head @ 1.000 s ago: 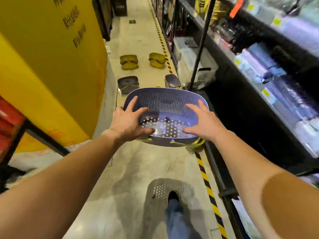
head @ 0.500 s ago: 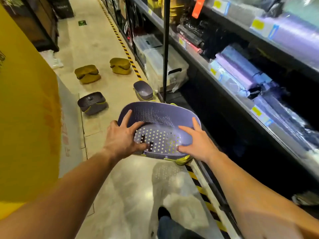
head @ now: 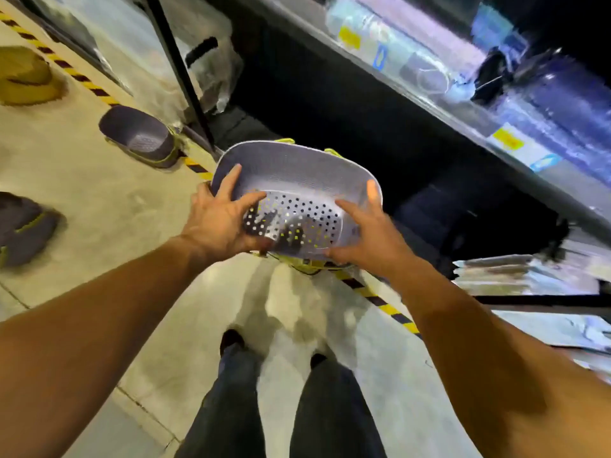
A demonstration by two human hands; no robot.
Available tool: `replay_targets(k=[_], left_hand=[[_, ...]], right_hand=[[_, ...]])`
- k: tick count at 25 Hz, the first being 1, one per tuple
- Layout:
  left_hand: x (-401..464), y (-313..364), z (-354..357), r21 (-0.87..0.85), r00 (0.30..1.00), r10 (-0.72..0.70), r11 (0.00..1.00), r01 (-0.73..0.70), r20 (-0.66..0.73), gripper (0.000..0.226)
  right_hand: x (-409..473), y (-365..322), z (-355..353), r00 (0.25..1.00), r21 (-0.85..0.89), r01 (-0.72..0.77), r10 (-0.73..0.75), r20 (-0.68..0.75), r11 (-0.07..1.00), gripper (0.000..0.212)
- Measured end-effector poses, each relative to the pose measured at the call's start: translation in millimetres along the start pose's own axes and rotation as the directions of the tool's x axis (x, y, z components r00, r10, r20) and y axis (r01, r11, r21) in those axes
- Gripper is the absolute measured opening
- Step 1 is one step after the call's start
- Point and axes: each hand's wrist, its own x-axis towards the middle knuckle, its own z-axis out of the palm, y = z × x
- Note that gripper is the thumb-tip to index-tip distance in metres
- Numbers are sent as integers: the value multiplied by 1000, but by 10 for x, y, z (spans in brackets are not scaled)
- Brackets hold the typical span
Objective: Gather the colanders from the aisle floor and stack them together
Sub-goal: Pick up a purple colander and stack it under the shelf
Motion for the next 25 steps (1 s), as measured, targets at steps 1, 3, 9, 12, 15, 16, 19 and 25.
replay_targets(k=[1,3,9,12,15,16,19,25], left_hand=[[193,-105,135,-3,999,33,999,-33,29,99],[581,-252,492,-19,992,87,996,-86,86,98],[1531,-519,2191,-12,962,133,991,-134,237,90],[1708,-548,3054,57,941,153,982,-179,303,94],[1857,-649,3673,109,929,147,975,-194,341,92],[1892,-671,3814,89,930,155,977,-195,333,90],[2022,-731,4290,57,936,202,972,-227,288,88],[2102,-994,5035,175,923,80,972,-156,375,100]], right_hand=[[114,89,151,1000,15,-25,25,1,1000,107],[339,365,469,996,53,-90,90,8,995,107],[1060,1400,1662,989,189,-141,147,-16,972,94],[1264,1929,2346,982,232,-178,187,-16,956,96],[1436,2309,2953,984,237,-165,177,-31,957,104],[1473,2410,3101,986,242,-149,163,-38,959,102],[1637,2710,3505,986,207,-140,156,-64,968,104],[1975,3044,4036,995,176,-93,98,-16,980,105]])
